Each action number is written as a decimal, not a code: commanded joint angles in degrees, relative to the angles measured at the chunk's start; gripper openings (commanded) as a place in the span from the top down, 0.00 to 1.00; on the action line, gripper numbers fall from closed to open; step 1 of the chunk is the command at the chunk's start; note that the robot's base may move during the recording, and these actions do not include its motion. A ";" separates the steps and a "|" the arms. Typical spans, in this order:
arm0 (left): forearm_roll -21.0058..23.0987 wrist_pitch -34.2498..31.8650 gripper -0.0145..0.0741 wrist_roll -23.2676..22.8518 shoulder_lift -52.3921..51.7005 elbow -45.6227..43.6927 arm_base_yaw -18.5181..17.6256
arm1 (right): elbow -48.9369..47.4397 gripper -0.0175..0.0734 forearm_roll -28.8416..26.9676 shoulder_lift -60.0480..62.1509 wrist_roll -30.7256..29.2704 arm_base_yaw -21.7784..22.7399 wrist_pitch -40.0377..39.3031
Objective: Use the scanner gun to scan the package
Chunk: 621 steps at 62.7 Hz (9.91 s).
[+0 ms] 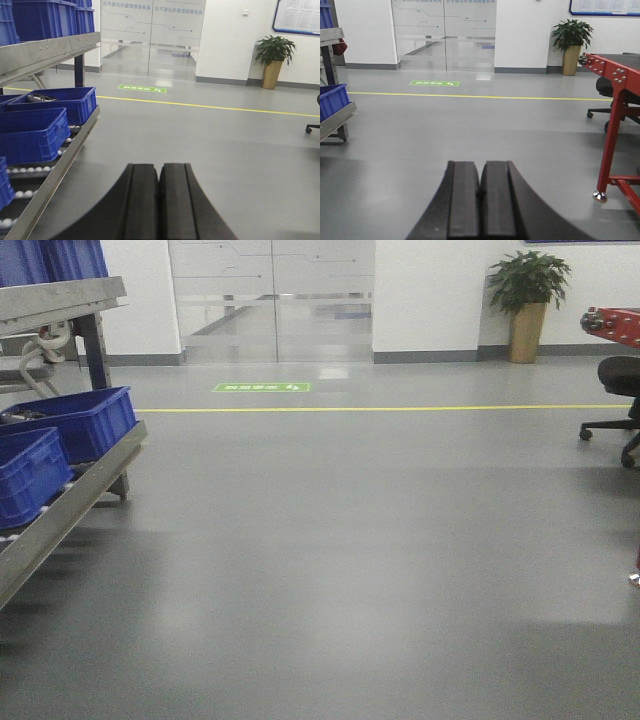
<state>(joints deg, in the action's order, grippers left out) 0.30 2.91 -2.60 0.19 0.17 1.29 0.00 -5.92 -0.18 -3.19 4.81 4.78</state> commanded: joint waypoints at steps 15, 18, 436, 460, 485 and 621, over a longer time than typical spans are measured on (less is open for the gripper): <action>0.13 -0.86 0.96 0.26 -0.19 -0.17 -0.28 | 0.00 0.99 0.07 0.18 -0.21 0.09 -0.92; 0.13 -0.86 0.96 0.26 -0.19 -0.17 -0.28 | 0.00 0.99 0.07 0.18 -0.21 0.09 -0.92; -0.30 -5.24 0.96 0.26 -0.19 -0.17 -0.28 | 0.00 0.99 1.30 0.18 -0.21 0.09 -3.40; 2.81 22.86 0.96 1.42 19.34 -31.05 -0.28 | 0.00 0.99 1.30 0.18 -0.21 0.09 -8.99; 10.34 32.36 0.96 1.56 58.13 -64.50 -0.28 | 0.00 0.99 1.30 0.18 -0.21 0.09 -8.65; -3.01 64.31 0.96 -11.12 104.71 -97.02 -15.03 | -4.58 0.99 0.81 0.18 0.05 0.09 0.97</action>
<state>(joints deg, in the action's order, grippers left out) -3.22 65.90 -13.59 105.17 -96.72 -13.73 -1.23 -4.95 -0.18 -3.19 4.81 1.82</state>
